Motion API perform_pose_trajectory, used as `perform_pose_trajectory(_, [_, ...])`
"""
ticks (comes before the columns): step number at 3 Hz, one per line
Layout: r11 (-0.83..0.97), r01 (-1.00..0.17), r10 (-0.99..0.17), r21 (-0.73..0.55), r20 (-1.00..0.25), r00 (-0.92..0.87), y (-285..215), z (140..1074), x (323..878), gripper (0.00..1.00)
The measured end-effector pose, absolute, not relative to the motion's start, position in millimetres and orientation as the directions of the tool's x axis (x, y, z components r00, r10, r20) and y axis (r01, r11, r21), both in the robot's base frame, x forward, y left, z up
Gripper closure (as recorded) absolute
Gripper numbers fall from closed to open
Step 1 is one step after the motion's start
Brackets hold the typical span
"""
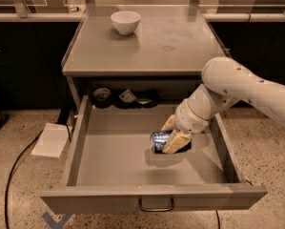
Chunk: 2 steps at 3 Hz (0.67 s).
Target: Pick pepsi can from top drawer and place on counter
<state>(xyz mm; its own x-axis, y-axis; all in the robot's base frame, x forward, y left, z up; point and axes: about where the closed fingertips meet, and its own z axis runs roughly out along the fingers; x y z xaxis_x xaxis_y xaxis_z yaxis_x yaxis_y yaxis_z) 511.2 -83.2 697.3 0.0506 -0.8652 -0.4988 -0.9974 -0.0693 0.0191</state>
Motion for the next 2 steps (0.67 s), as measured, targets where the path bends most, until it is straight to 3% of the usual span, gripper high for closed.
perform_pose_trajectory(2, [-0.098, -0.992, -0.788, -0.084, -0.603, 0.129, -80, 830, 519, 1.0])
